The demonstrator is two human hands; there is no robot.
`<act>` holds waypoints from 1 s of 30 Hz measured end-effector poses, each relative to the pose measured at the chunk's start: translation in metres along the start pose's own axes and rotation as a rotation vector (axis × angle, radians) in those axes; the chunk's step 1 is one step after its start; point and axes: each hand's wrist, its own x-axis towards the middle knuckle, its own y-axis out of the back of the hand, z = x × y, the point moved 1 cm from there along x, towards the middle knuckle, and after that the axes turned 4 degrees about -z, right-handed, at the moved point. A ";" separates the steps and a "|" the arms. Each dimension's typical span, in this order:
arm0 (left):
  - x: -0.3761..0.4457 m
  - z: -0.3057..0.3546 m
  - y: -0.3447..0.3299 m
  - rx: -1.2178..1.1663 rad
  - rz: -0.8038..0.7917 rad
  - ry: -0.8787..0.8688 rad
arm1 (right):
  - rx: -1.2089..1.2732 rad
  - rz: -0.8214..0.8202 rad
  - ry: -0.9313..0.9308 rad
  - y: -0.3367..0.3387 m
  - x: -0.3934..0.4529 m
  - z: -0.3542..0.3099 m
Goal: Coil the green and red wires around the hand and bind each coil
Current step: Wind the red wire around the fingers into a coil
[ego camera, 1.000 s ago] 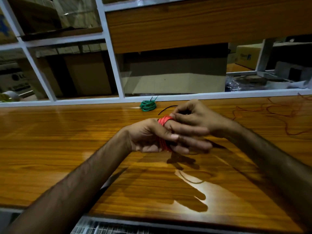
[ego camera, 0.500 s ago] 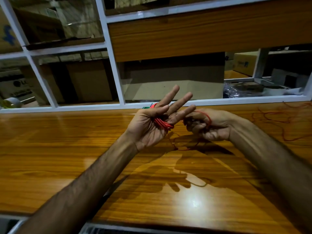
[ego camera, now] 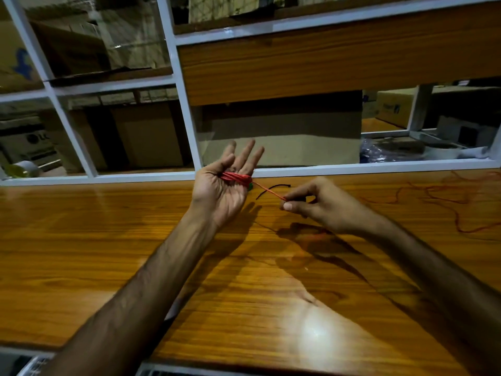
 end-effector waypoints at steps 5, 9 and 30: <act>0.013 0.001 0.019 0.138 0.163 -0.062 | -0.125 0.066 0.040 0.004 -0.003 -0.004; 0.015 -0.019 0.019 0.631 0.086 -0.087 | -0.255 0.088 0.138 0.007 -0.007 -0.007; 0.002 -0.061 0.017 1.709 -0.356 0.515 | -0.360 0.126 0.331 0.033 -0.014 -0.010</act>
